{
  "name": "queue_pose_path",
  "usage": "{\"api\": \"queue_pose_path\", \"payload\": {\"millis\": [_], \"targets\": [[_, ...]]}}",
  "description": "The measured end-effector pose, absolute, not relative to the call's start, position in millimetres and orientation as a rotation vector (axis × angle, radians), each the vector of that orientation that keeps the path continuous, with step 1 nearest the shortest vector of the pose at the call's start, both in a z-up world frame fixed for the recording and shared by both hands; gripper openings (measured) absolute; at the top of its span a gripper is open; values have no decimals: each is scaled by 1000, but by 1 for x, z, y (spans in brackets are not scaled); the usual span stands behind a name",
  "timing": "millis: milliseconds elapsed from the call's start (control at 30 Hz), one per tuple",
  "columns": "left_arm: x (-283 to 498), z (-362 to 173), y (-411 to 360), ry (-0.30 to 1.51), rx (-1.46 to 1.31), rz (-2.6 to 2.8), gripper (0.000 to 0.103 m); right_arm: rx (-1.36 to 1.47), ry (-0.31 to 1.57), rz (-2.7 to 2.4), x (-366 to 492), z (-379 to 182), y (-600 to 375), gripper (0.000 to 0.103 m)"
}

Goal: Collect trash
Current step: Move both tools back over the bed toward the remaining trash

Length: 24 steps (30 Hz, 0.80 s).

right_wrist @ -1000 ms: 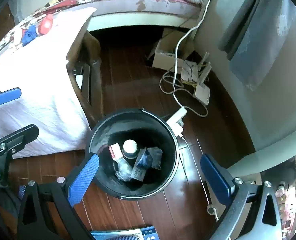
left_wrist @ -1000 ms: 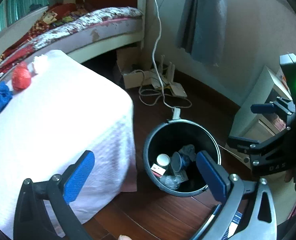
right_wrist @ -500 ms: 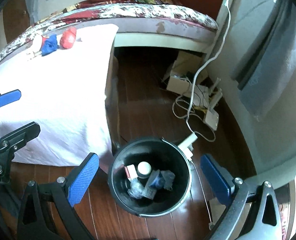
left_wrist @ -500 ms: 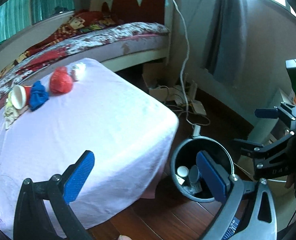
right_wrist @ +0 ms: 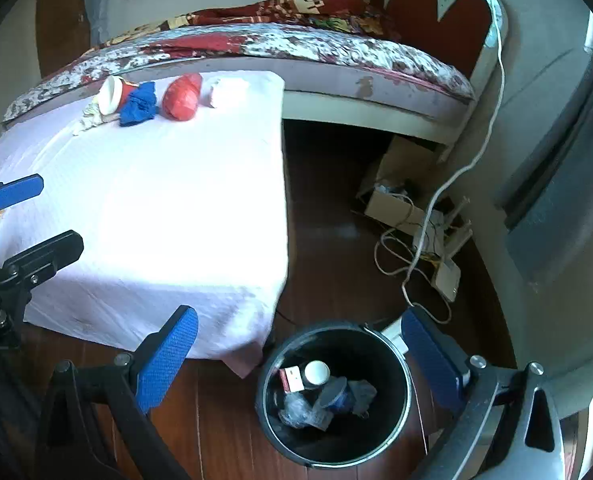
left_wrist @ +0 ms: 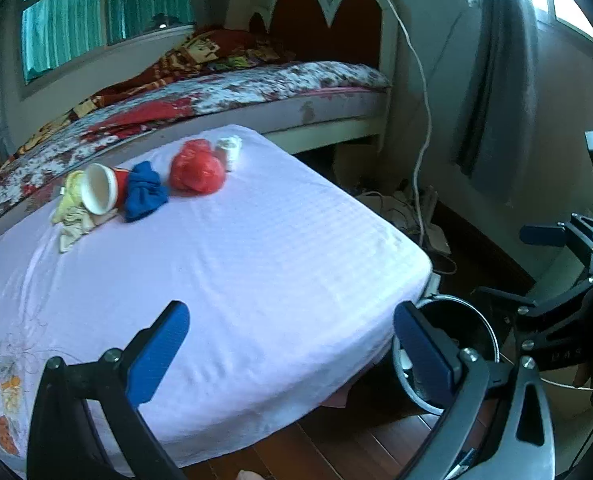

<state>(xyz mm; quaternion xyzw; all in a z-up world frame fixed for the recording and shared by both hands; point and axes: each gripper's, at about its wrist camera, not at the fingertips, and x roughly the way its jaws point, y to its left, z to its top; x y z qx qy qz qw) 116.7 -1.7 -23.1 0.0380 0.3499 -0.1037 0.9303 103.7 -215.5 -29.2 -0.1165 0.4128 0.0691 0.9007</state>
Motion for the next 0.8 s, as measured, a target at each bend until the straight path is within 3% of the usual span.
{"api": "queue_pose_path", "payload": {"millis": [700, 800], "targets": [[153, -32, 117, 740, -27, -35, 102, -243, 789, 231, 169, -30, -123, 103], [160, -35, 135, 752, -54, -26, 98, -193, 777, 241, 179, -29, -119, 103]]}}
